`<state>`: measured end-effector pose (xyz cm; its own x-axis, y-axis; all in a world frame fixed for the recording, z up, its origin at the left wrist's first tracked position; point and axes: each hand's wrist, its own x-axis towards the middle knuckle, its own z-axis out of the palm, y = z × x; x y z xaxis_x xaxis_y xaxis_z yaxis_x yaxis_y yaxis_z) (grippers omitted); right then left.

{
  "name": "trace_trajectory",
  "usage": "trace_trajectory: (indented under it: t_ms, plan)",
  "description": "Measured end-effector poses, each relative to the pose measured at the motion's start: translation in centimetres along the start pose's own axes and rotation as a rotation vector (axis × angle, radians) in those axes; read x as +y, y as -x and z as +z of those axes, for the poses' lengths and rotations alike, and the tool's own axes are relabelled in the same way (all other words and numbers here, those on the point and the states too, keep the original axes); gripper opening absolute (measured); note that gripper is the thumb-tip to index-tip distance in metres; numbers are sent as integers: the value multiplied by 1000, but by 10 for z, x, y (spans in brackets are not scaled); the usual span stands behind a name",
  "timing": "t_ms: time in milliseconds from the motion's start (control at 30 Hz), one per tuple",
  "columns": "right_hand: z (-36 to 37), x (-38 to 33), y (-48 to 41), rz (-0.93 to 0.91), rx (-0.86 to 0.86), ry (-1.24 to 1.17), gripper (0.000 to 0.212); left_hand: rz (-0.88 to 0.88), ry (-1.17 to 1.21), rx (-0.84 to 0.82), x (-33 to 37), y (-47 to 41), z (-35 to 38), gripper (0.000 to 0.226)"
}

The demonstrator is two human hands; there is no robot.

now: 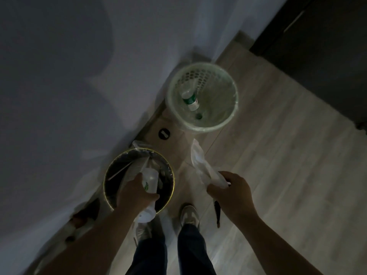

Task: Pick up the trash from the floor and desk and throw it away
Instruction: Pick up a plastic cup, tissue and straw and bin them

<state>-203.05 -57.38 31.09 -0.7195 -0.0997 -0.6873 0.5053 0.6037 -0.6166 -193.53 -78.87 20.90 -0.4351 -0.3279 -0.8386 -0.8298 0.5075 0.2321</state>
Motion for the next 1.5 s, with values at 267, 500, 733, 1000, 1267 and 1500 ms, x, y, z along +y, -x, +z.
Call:
trace_trajectory:
  t_ms: [267, 500, 733, 1000, 1267, 1500]
  plan:
    - [28, 36, -50, 25, -25, 29, 22, -30, 37, -73, -2, -81, 38, 92]
    - [45, 39, -62, 35, -35, 67, 27, 7, -46, -105, -4, -94, 52, 57]
    - [69, 24, -55, -24, -77, 103, 9, 61, -81, -17, -24, -73, 29, 45]
    - [137, 23, -68, 57, -167, 497, 13, 26, -103, -15, -78, -46, -19, 39]
    - [216, 10, -99, 99, -231, 736, 60, -9, -64, 53, -124, -33, -31, 27]
    - [228, 1, -93, -44, -301, 679, 44, 8, -11, 7, -147, -23, -39, 34]
